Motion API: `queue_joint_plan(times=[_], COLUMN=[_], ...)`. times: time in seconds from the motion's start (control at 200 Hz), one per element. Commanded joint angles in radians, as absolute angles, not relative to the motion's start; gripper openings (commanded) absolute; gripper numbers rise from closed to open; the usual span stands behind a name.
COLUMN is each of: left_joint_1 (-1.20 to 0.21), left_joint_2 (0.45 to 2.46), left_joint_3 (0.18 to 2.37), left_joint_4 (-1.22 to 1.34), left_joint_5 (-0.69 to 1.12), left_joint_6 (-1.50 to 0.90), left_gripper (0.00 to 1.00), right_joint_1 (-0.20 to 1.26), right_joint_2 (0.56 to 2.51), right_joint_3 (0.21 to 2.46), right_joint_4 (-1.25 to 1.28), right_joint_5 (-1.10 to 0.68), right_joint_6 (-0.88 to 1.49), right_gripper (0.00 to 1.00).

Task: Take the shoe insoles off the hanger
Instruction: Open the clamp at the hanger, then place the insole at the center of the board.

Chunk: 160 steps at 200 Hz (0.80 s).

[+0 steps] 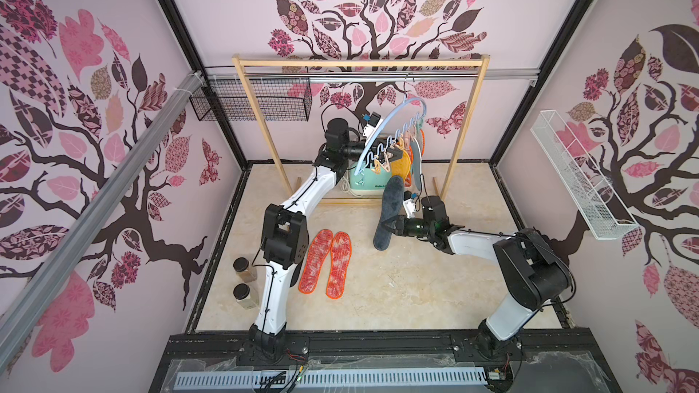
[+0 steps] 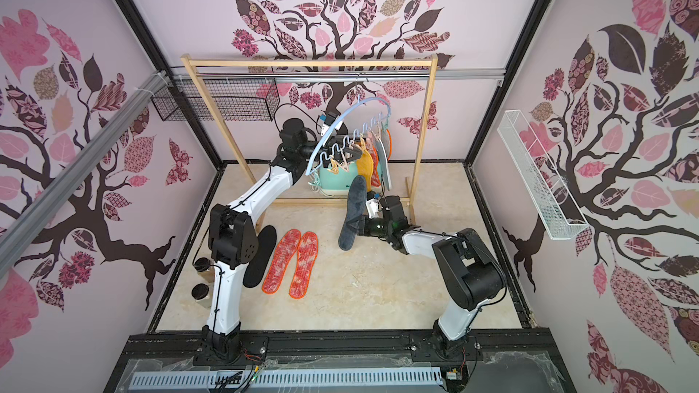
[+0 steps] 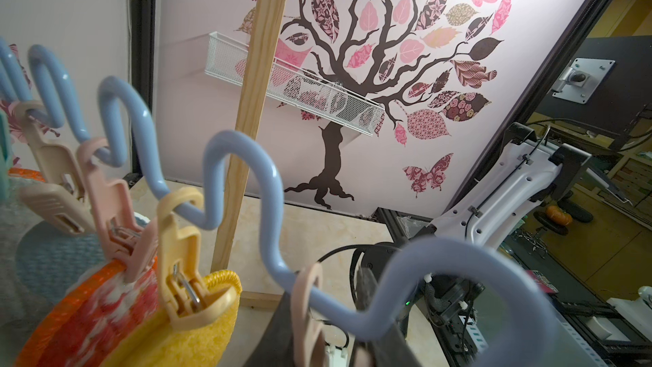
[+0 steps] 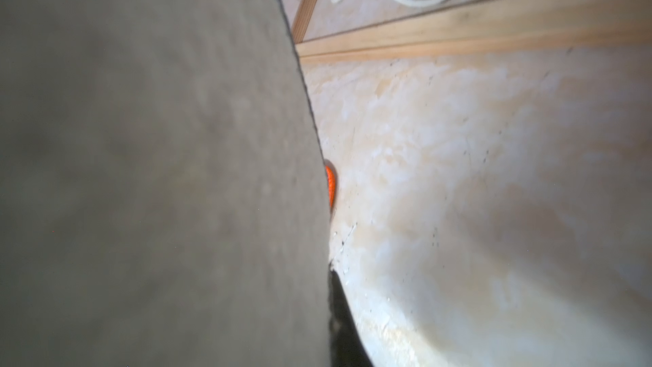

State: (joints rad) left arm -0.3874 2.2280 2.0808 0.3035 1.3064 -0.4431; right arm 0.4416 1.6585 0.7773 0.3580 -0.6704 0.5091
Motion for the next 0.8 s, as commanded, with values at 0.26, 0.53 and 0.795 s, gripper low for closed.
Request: queue_joint_plan(times=[0.26, 0.53, 0.795], left_joint_1=[-0.376, -0.373, -0.368], left_joint_2=[2.185, 2.156, 2.146], left_joint_3=[2.059, 2.035, 2.018], left_joint_4=[0.273, 0.233, 0.221], left_joint_5=[1.300, 1.296, 1.299], left_joint_6=[-0.409, -0.365, -0.347], left_gripper=[0.05, 0.05, 0.05], right_joint_1=[0.579, 0.722, 0.747], right_joint_2=[1.520, 1.701, 1.874], right_joint_3=[0.672, 0.746, 0.839], right_joint_4=[0.111, 0.125, 0.161], right_joint_5=[-0.683, -0.689, -0.704], right_joint_6=[0.673, 0.796, 0.868], right_gripper=[0.03, 0.05, 0.06])
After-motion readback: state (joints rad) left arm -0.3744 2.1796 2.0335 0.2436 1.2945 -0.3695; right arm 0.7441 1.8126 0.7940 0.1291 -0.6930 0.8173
